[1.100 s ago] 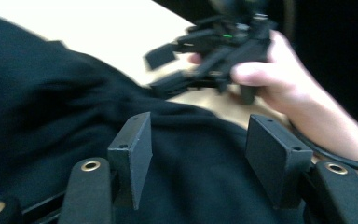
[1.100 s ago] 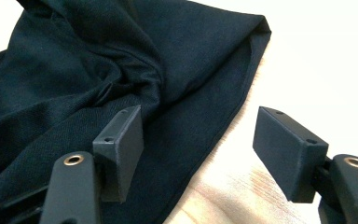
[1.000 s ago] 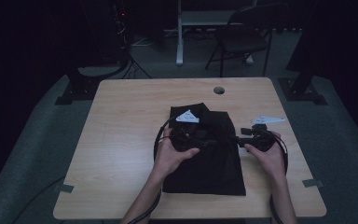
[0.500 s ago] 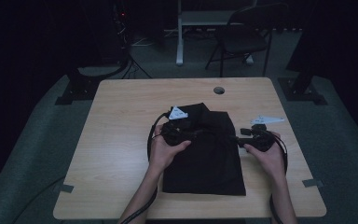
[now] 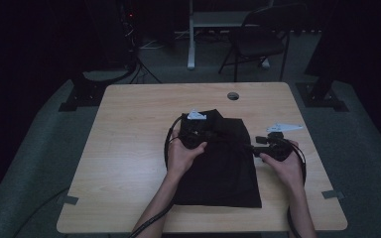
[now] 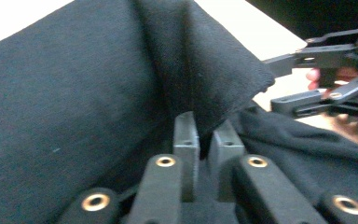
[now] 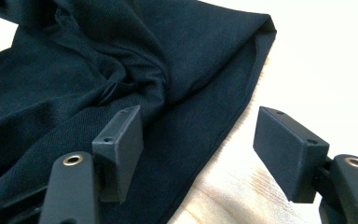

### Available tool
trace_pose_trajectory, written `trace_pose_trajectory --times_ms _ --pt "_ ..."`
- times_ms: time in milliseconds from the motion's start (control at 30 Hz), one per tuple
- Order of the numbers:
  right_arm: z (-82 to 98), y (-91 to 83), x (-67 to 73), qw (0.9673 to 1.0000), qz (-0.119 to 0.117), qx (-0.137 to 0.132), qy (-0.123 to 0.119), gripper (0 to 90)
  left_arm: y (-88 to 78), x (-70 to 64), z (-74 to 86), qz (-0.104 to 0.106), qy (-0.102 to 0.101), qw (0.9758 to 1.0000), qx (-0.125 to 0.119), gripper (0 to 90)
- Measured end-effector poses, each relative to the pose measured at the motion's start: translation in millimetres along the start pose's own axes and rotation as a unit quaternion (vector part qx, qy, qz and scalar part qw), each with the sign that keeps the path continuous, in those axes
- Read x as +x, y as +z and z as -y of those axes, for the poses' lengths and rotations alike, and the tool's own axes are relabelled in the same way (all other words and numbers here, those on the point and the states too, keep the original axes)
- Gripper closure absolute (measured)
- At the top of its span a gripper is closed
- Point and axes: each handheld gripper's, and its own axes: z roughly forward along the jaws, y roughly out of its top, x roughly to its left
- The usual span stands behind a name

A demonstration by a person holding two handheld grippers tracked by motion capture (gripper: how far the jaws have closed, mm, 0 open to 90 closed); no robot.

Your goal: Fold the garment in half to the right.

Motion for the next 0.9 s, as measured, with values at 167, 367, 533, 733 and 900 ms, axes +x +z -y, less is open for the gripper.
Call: trace_pose_trajectory --times_ms 167,367,533,733,900 --pt "-0.1 -0.3 -0.3 1.0000 -0.001 -0.002 0.000 31.8 -0.3 -3.2 -7.3 0.016 0.007 0.9998 0.000 86.6" --pt "0.2 0.1 -0.9 1.0000 -0.002 -0.002 -0.001 31.7 1.4 -7.8 -23.4 0.030 0.013 0.9994 -0.005 86.2" --pt "0.9 0.6 -1.7 1.0000 -0.003 -0.001 0.000 31.7 7.0 -14.3 -43.0 0.035 0.027 0.9990 -0.003 86.1" --pt "1.8 1.9 -2.6 1.0000 -0.007 0.003 0.005 31.8 22.2 -18.3 -69.3 0.034 0.037 0.9987 0.010 86.0" --pt "2.3 2.0 -3.7 0.9999 -0.006 0.005 0.008 31.8 45.6 -17.8 -87.4 0.036 0.031 0.9986 0.026 85.8"
